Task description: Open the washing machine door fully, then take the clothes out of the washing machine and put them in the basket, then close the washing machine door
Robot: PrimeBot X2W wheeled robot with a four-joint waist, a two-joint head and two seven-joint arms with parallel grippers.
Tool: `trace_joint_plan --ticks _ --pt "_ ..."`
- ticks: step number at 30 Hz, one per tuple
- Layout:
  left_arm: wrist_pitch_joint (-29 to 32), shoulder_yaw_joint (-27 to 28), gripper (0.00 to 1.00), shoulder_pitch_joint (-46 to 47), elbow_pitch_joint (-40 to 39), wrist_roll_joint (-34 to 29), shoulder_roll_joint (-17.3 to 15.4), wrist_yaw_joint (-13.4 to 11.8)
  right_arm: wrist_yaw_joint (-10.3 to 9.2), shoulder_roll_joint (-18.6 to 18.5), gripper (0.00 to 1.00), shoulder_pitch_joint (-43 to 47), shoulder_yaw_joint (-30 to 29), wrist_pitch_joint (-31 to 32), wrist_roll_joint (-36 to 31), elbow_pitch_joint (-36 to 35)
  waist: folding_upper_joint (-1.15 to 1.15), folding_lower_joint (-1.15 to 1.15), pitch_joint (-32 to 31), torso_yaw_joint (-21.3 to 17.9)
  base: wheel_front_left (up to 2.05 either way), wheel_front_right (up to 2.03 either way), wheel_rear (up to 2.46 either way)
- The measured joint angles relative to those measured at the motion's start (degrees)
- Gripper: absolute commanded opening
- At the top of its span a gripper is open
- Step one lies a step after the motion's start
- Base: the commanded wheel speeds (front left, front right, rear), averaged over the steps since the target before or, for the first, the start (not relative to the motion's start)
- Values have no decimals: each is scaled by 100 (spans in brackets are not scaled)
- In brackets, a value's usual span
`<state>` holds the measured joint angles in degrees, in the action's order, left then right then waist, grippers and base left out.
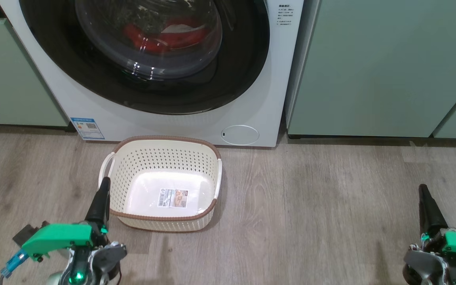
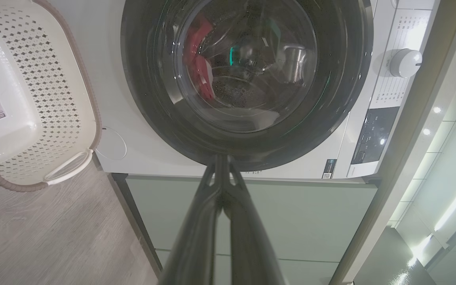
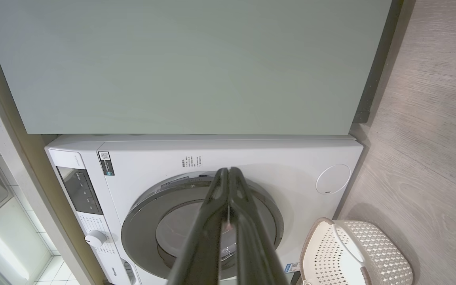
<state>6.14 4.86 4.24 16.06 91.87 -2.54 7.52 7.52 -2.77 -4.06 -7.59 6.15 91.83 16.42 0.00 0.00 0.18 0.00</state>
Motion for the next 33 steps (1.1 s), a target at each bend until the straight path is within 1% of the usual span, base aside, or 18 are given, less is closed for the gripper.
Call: trace_joint_plan --ticks 6,7,10,15,20,24,28,33 --pt "0 0 0 0 0 0 0 1 0 0 0 0 0 0 0 0 0 0 0 0 0 0 0" --pt "0 0 100 0 0 0 0 1 0 0 100 0 0 0 0 0 0 0 0 0 0 0 0" --pt "-2 -8 100 -117 230 -1 13 0 1 16 100 66 12 -2 -1 248 0 0 0 0 0 0 0" --pt "-11 -21 100 -572 659 -1 57 -1 1 77 100 320 24 -9 -1 666 0 0 7 -1 0 0 0" --pt "-70 -51 100 -580 662 -19 59 -2 1 79 100 349 69 -68 -12 631 0 0 12 -1 0 0 0" --pt "-131 -69 100 -508 602 -201 62 -2 1 79 100 348 86 -134 -141 566 0 0 18 0 0 0 0" --pt "-219 -89 100 -508 535 -410 63 -2 1 79 100 346 94 -181 -338 487 0 0 24 1 0 0 0" --pt "-299 -126 100 -498 457 -757 63 -2 1 79 100 337 91 -281 -753 430 0 0 29 6 0 0 0"
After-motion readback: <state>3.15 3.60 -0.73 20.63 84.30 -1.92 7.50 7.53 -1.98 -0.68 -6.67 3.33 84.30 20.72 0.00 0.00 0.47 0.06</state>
